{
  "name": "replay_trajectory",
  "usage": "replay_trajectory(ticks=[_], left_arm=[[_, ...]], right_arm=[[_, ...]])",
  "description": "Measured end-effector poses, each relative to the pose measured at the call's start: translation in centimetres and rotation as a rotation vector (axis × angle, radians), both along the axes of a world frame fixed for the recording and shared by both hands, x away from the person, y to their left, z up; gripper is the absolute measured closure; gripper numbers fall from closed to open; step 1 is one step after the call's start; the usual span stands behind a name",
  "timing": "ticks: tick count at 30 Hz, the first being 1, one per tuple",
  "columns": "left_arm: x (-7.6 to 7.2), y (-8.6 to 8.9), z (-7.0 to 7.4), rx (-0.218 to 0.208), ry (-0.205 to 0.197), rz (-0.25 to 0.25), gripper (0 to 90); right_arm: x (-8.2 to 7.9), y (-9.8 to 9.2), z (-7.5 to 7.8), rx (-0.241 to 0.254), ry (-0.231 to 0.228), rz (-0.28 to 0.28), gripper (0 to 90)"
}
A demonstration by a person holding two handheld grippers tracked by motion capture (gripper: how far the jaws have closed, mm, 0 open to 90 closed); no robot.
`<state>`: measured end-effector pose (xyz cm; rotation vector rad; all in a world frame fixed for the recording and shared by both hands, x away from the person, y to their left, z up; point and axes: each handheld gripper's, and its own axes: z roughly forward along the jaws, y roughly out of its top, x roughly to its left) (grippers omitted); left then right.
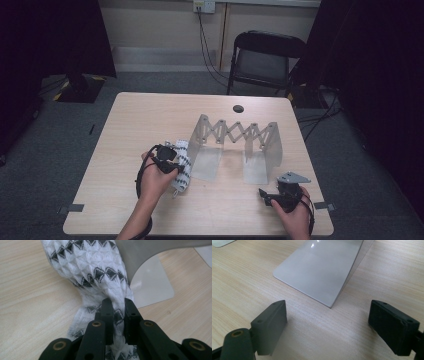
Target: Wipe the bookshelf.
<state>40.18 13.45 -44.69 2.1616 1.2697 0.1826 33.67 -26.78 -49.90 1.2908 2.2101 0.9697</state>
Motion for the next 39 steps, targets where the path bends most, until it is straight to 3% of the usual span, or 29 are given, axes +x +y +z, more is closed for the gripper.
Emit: replay_trajectory(ticks=[4,9,20,26,34,39], left_arm=[[-0.2,0.2,-0.6,0.025,0.002,0.003,80.9],[-0.4,0.8,-0.9,0.019,0.004,0.026,78.0],[-1.3,1.9,-0.1,0.049,-0.036,0.062,54.7],[-1.9,1.3,0.7,0.057,-0.065,0.042,46.5],[-1.9,0.5,-2.0,0.061,-0.038,0.04,38.6],[-1.9,0.4,-2.5,0.079,-0.044,0.035,38.0]], right_arm=[[0.0,0.0,0.0,0.0,0.0,0.0,14.6],[0.0,0.0,0.0,0.0,0.0,0.001,14.6],[0.0,0.0,0.0,0.0,0.0,0.0,14.6],[0.0,0.0,0.0,0.0,0.0,0.0,14.6],[0.0,0.0,0.0,0.0,0.0,0.0,14.6],[0.0,0.0,0.0,-0.001,-0.001,0.0,14.7]])
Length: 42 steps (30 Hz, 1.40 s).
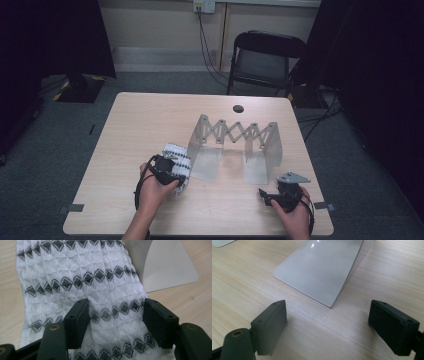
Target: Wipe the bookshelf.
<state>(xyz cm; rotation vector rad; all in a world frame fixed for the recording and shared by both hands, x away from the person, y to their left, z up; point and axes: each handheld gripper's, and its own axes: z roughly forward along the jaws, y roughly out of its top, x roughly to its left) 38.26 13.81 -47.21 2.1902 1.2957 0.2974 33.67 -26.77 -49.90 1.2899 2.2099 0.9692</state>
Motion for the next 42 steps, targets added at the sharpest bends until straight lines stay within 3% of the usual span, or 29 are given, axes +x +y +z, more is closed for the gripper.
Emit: replay_trajectory(ticks=[10,23,33,37,42], left_arm=[[-0.2,-0.4,0.0,0.021,0.0,-0.009,48.5],[-0.3,-0.4,0.1,-0.026,0.018,-0.043,70.7],[-0.2,-0.3,0.3,-0.042,0.043,-0.04,74.7],[-0.1,-0.2,1.0,-0.036,0.059,-0.042,75.7],[0.0,0.0,2.5,-0.05,0.039,-0.044,76.0]], right_arm=[[0.0,0.0,0.0,0.0,0.0,0.002,14.6],[0.0,0.0,0.0,0.0,0.0,0.004,14.6],[0.0,0.0,0.0,-0.001,0.004,0.008,13.6],[0.0,0.0,0.0,0.0,0.005,0.009,13.4],[0.0,0.0,0.0,-0.001,0.004,0.009,13.4]])
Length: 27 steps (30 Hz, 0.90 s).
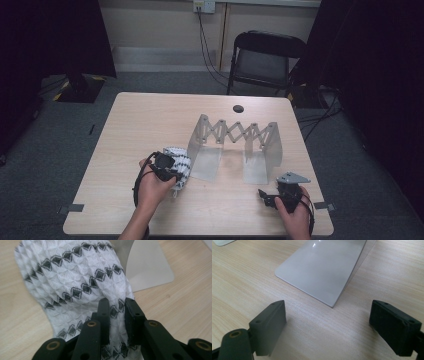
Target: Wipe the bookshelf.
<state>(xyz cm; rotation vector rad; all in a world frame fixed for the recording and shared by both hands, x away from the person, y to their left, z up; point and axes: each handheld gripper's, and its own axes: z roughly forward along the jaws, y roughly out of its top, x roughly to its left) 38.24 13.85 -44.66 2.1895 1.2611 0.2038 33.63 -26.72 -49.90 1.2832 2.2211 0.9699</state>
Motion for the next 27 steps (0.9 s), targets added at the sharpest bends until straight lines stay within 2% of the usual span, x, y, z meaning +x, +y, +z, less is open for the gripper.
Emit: replay_trajectory(ticks=[9,19,27], left_arm=[[0.4,0.1,3.1,0.0,-0.04,-0.02,76.1],[1.0,0.0,8.2,-0.008,-0.109,-0.033,76.2],[1.2,-0.3,12.5,0.003,-0.157,-0.042,76.1]], right_arm=[[0.0,0.0,0.0,0.0,0.0,0.001,13.3],[0.0,0.0,0.0,0.0,0.0,0.002,13.1],[0.0,0.0,0.0,-0.001,0.0,0.002,13.1]])
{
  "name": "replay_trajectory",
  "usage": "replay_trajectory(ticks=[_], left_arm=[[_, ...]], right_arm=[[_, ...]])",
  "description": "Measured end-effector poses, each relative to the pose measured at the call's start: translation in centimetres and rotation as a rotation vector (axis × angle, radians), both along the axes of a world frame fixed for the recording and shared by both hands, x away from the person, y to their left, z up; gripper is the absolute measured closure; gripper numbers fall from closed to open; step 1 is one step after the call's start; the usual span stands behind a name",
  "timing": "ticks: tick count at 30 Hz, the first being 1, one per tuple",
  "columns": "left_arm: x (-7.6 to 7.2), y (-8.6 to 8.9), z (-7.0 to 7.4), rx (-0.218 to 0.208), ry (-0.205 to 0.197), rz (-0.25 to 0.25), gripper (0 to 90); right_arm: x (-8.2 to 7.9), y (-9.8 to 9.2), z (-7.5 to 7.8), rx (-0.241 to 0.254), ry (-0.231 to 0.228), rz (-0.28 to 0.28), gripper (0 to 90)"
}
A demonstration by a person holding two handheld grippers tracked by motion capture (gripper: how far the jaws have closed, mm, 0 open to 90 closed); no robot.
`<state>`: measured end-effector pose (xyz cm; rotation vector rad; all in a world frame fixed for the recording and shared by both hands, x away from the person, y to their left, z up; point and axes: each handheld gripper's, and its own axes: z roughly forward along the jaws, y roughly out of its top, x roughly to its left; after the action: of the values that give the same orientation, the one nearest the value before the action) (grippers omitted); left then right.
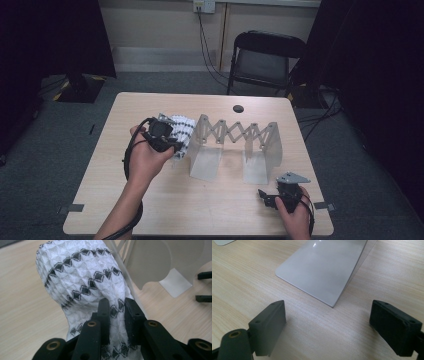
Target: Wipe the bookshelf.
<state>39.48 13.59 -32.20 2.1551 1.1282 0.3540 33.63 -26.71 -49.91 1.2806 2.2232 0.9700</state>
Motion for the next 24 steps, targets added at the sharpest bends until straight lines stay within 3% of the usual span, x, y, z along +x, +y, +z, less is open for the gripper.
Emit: replay_trajectory(ticks=[4,13,24], left_arm=[[-0.1,-0.1,0.5,0.007,-0.003,-0.006,76.1],[0.0,-0.2,-3.0,-0.005,0.046,-0.001,76.2],[0.1,-0.5,-5.9,-0.014,0.075,-0.002,76.2]], right_arm=[[0.0,0.0,0.0,-0.001,-0.001,-0.001,13.0],[0.0,0.0,0.0,0.0,0.0,0.001,12.9],[0.0,0.0,0.0,0.0,0.0,0.005,12.8]])
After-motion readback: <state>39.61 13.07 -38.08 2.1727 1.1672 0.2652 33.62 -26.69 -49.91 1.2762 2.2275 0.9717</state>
